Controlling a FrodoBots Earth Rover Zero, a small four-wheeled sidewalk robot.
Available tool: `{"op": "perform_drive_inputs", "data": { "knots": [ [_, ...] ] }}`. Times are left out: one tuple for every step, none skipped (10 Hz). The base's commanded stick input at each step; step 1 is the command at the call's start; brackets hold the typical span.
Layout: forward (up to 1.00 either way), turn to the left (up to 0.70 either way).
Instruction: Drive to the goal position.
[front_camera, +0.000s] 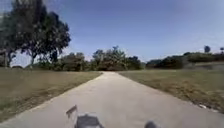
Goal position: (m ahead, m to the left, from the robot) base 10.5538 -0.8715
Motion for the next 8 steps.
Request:
{"op": "perform_drive_inputs", "data": {
  "knots": [
    [1.00, 0.03],
    [1.00, 0.03],
    [1.00, 0.03],
    [1.00, 0.03],
    [1.00, 0.03],
    [1.00, 0.03],
    [1.00, 0.03],
    [1.00, 0.03]
  ]
}}
